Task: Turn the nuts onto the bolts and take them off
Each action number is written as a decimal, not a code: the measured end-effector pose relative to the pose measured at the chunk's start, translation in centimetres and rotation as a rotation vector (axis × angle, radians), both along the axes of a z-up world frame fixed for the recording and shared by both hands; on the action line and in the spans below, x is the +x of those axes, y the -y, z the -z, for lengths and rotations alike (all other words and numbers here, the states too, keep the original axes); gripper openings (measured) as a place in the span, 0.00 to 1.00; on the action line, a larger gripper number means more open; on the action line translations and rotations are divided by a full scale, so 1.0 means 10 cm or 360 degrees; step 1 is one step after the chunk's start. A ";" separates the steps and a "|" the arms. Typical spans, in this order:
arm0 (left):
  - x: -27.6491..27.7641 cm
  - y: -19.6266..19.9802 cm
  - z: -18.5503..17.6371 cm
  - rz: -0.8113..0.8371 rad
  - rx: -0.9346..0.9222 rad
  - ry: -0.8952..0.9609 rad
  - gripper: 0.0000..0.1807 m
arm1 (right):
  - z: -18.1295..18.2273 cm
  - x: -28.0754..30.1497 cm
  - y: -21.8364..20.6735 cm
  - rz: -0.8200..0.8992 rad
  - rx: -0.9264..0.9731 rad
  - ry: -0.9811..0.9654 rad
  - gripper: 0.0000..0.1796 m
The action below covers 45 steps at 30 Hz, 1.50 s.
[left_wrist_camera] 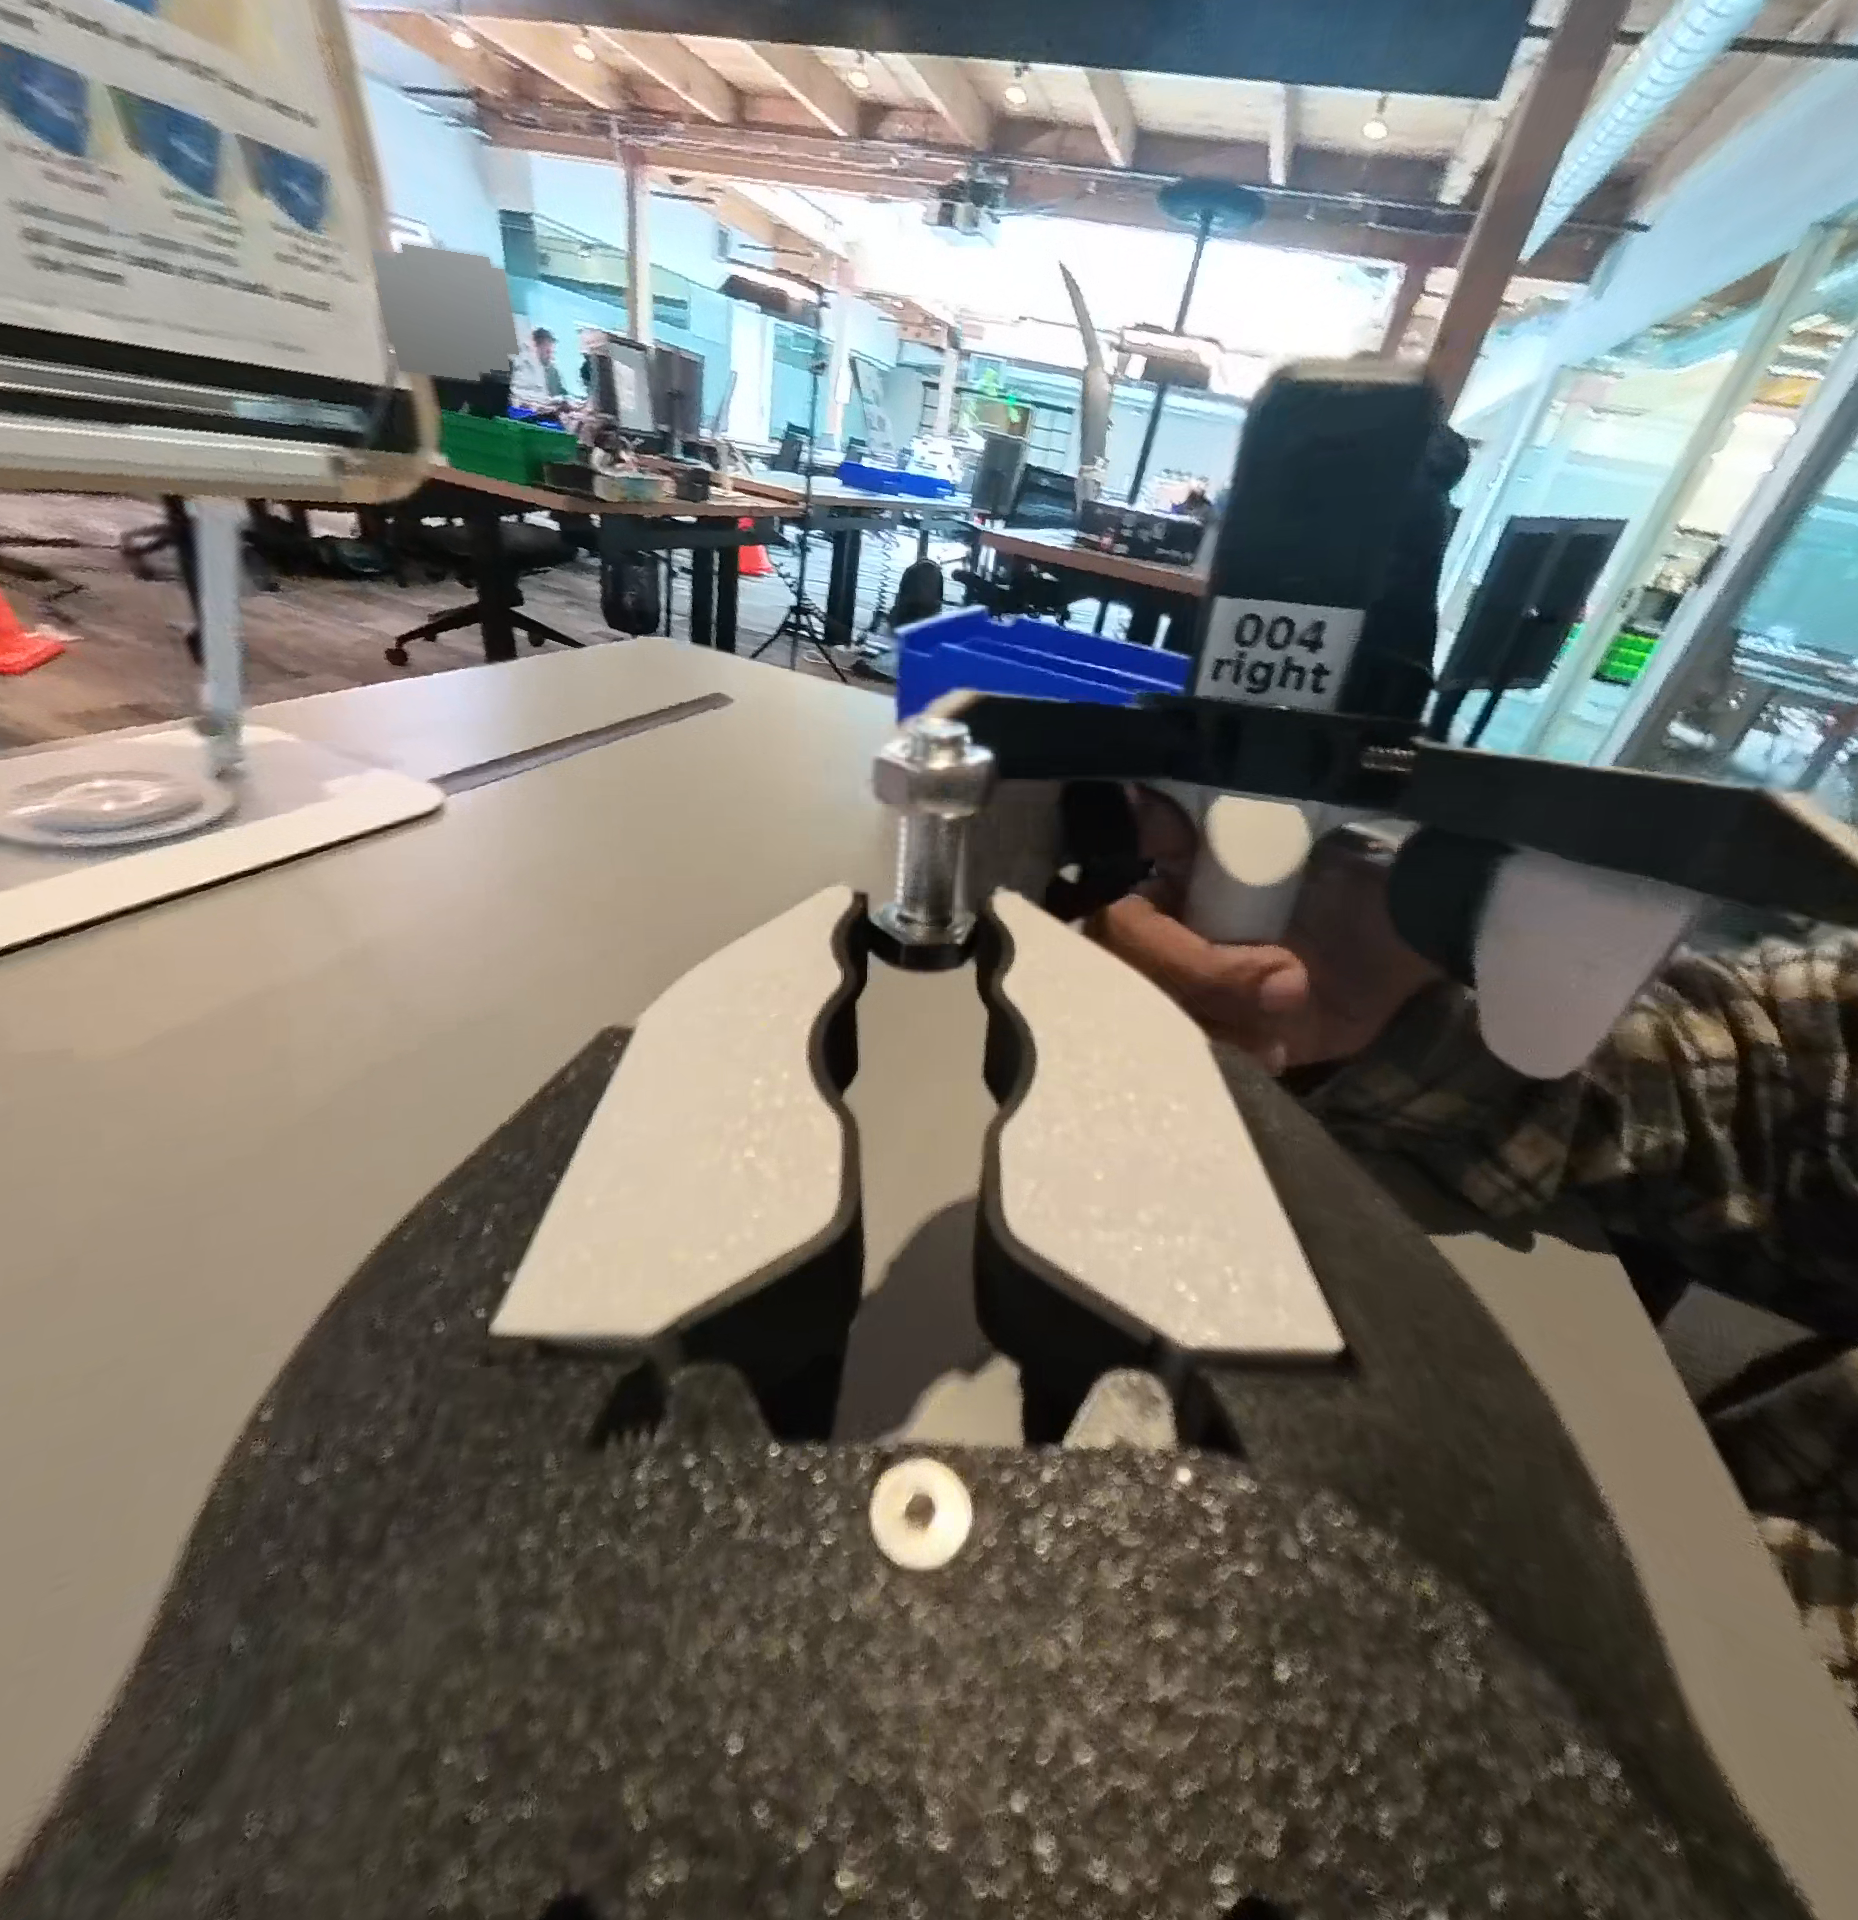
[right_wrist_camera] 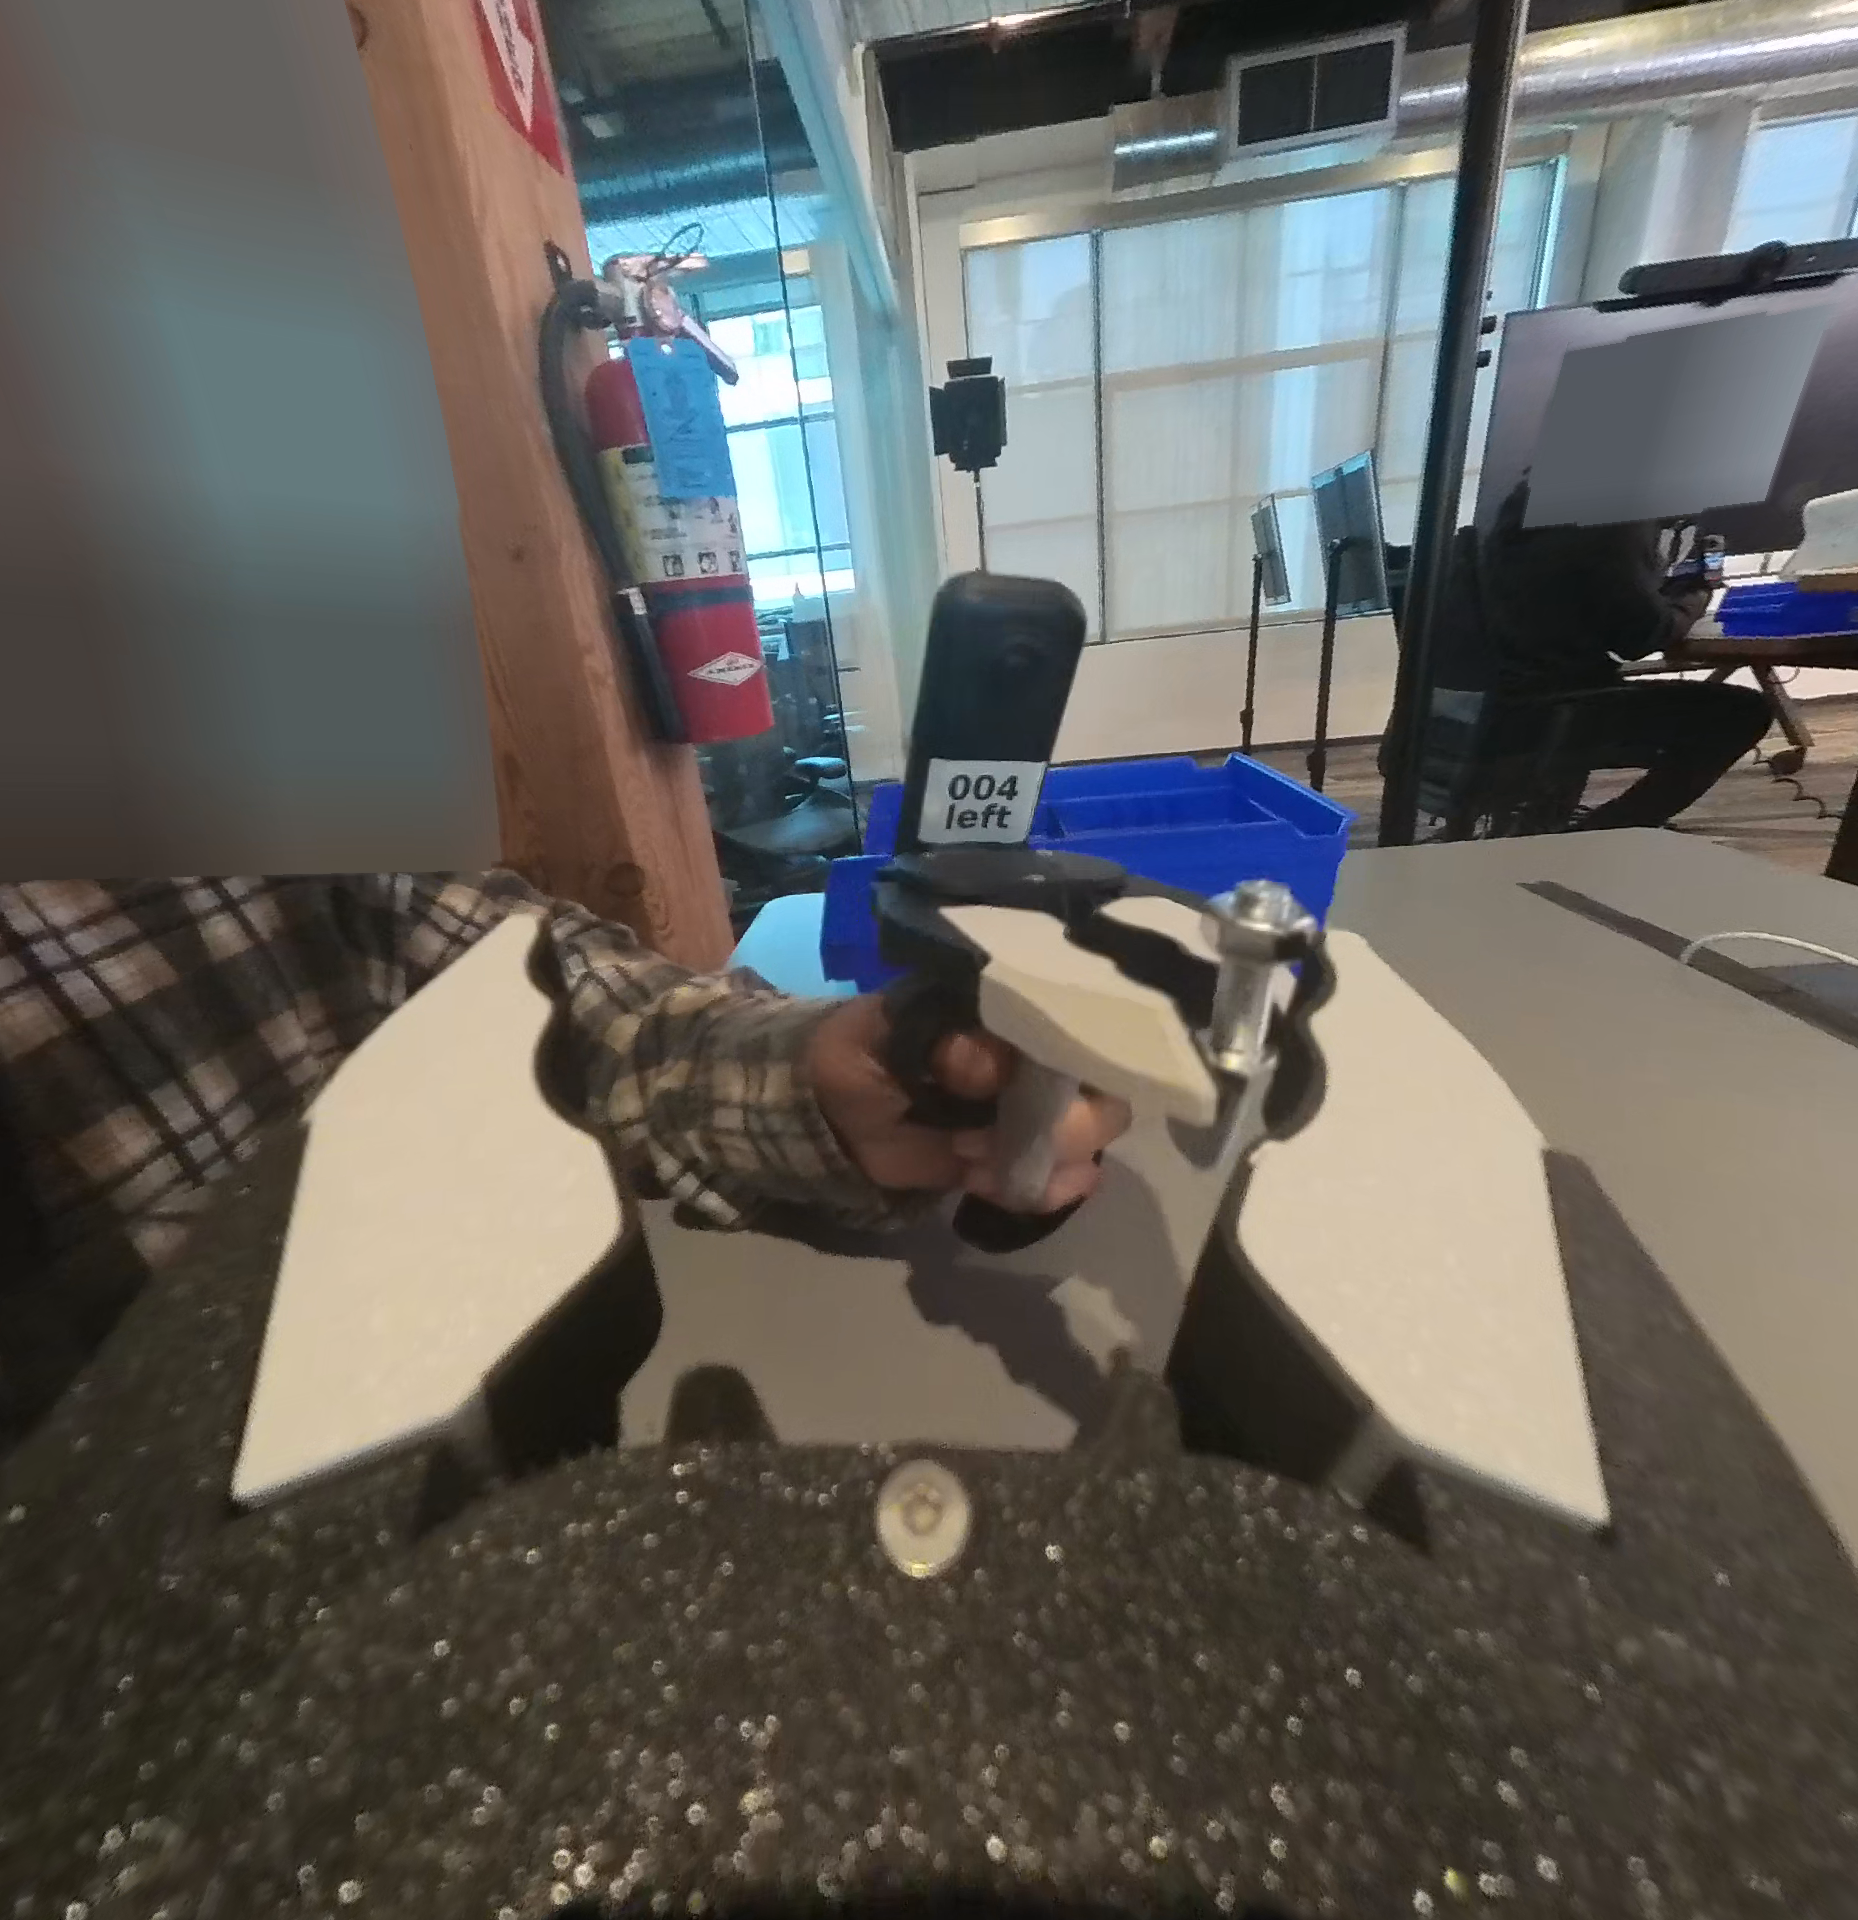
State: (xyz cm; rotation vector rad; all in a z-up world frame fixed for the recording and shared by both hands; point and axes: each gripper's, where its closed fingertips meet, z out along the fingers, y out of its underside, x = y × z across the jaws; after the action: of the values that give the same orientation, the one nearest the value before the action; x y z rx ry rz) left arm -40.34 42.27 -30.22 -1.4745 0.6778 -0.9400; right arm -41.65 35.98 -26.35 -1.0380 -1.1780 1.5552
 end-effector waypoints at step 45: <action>0.14 0.08 -0.01 0.0025 0.0043 -0.0083 0.11 | 0.01 -0.01 0.03 -0.0020 -0.0005 0.0005 0.70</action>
State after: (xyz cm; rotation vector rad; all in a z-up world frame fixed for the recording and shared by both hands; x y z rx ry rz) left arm -38.95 41.51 -30.13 -1.4761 0.7385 -0.9040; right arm -41.76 35.69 -26.44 -1.0370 -1.1865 1.5666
